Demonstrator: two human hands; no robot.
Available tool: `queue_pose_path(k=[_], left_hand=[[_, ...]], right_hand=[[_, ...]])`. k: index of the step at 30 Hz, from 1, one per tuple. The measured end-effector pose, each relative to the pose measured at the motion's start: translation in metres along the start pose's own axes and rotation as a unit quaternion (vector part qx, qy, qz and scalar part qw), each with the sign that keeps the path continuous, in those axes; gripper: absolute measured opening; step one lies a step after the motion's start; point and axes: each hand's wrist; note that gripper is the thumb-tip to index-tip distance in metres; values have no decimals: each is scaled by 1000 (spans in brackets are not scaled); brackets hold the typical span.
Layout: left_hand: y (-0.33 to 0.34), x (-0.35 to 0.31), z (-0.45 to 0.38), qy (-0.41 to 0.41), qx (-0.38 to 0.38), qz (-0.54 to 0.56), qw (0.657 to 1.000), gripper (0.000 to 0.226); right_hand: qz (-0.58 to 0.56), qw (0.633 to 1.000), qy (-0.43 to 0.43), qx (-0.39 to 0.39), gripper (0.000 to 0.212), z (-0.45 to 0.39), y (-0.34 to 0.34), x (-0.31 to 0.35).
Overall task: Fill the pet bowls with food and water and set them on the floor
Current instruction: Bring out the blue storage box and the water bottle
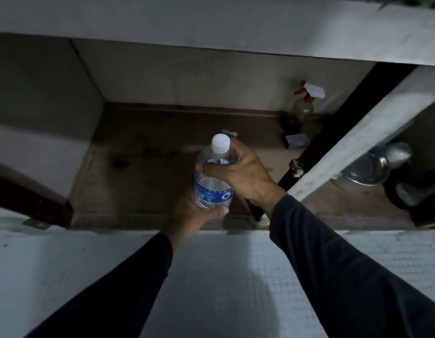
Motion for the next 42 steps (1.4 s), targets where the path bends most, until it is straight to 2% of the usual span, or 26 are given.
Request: queue_pose_path(k=[3, 6, 9, 13, 16, 27, 31, 33, 42], left_hand=[[3, -9, 33, -5, 44, 46, 998, 76], [3, -24, 70, -14, 46, 43, 998, 95], [4, -37, 104, -32, 82, 44, 995, 109], [1, -74, 147, -84, 32, -15, 996, 95], [-4, -107, 172, -100, 77, -26, 992, 87], [-27, -292, 259, -146, 94, -23, 984, 95], [-31, -366, 276, -151, 94, -34, 983, 89], [-29, -401, 280, -159, 73, -40, 984, 76], [-59, -545, 304, -69, 99, 10, 993, 91]], right_hand=[[-9, 1000, 16, 8, 61, 30, 4, 10], [-9, 999, 35, 14, 57, 64, 7, 26], [8, 999, 49, 22, 51, 95, 9, 47], [13, 998, 56, 10, 51, 136, 9, 80], [9, 998, 66, 7, 52, 165, 8, 112], [-22, 995, 95, -5, 52, 253, -13, 294], [-20, 996, 88, -6, 50, 275, -23, 370], [-12, 996, 85, -6, 50, 284, -28, 407], [-19, 998, 52, -28, 48, 312, -46, 543]])
Point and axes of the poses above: each hand's wrist, its own z-axis away from the middle knuckle, its own y-axis out of the palm, x = y × z, and after that the axes turned 3 degrees about -z, right-handed
